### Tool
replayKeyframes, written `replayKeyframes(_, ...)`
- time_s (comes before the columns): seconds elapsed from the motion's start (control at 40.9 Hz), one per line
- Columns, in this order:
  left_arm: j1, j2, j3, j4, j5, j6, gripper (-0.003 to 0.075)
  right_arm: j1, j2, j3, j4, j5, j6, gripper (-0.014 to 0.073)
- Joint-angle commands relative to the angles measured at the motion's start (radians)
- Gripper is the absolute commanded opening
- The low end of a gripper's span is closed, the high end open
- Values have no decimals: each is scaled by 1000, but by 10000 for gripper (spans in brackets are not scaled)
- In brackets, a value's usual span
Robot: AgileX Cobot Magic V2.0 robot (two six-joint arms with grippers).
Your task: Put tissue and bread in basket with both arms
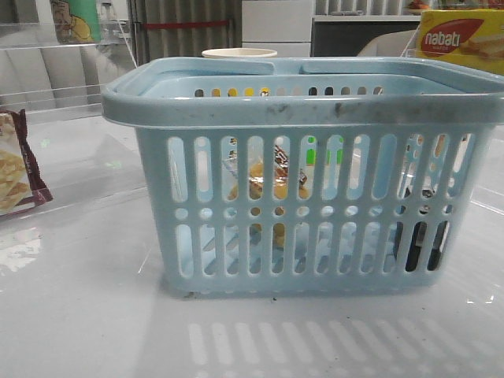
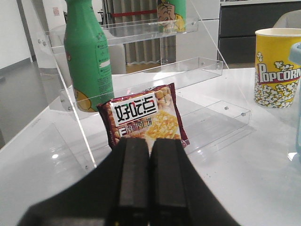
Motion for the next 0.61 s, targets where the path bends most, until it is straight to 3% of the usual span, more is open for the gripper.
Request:
replayKeyframes(0.0,-1,-19,-2,-8,-109,-9,91,1,-20,-29,-17,-61,-4,57)
replayKeyframes(0.122,-1,-19,-2,-8,-160,-9,91,1,-20,-29,-17,-61,-4,57)
replayKeyframes(0.588,-3,-19,-2,-8,-152,-9,91,1,-20,-29,-17,-61,-4,57)
